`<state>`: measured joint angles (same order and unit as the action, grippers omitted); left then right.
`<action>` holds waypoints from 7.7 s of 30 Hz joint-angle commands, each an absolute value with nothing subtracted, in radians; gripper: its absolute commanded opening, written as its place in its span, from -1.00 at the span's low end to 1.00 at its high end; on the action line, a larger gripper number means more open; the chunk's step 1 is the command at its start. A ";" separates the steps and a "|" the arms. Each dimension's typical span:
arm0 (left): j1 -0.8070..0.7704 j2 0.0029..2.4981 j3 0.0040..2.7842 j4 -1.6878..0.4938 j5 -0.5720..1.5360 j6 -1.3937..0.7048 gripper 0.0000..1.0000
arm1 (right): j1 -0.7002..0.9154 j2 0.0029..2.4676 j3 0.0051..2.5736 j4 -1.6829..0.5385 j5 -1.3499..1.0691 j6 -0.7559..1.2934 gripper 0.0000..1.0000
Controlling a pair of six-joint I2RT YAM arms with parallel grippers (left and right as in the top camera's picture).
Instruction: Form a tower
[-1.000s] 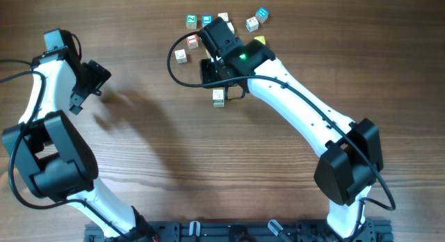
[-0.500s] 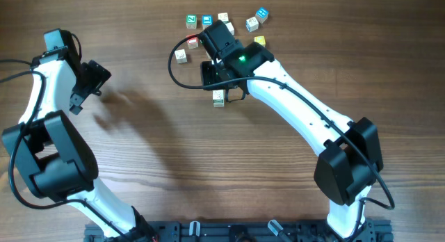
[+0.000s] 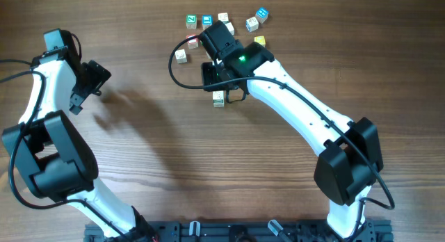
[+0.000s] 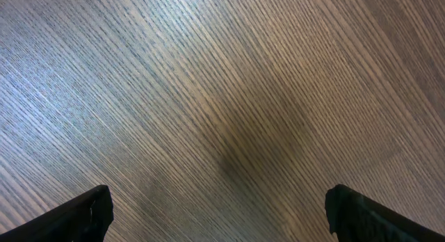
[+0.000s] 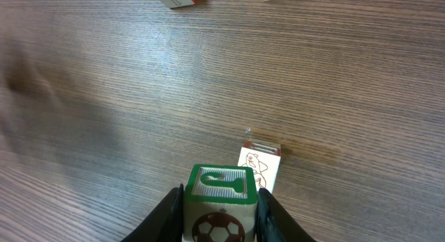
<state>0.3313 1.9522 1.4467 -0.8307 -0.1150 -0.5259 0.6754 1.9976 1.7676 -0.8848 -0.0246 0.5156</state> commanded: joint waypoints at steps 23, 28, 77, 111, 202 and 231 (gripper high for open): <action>0.335 1.932 1.457 -0.831 -0.125 -0.529 1.00 | 0.678 2.008 1.695 -0.849 0.047 0.577 -0.67; 0.335 1.932 1.457 -0.831 -0.125 -0.529 1.00 | 0.678 2.008 1.695 -0.849 0.058 0.576 -0.67; 0.335 1.932 1.457 -0.831 -0.125 -0.529 1.00 | 0.716 2.040 1.693 -0.820 0.124 0.576 -0.63; 0.335 1.932 1.457 -0.831 -0.125 -0.529 1.00 | 0.716 2.041 1.693 -0.823 0.126 0.575 -0.61; 0.335 1.932 1.457 -0.831 -0.125 -0.529 1.00 | 0.716 2.078 1.693 -0.879 0.076 0.637 0.47; 0.335 1.932 1.457 -0.831 -0.125 -0.529 1.00 | 0.561 2.121 2.289 -1.338 -0.094 0.496 0.99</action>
<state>0.3313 1.9522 1.4467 -0.8303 -0.1150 -0.5259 0.5468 2.0899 2.2822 -1.3979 -0.1253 0.5396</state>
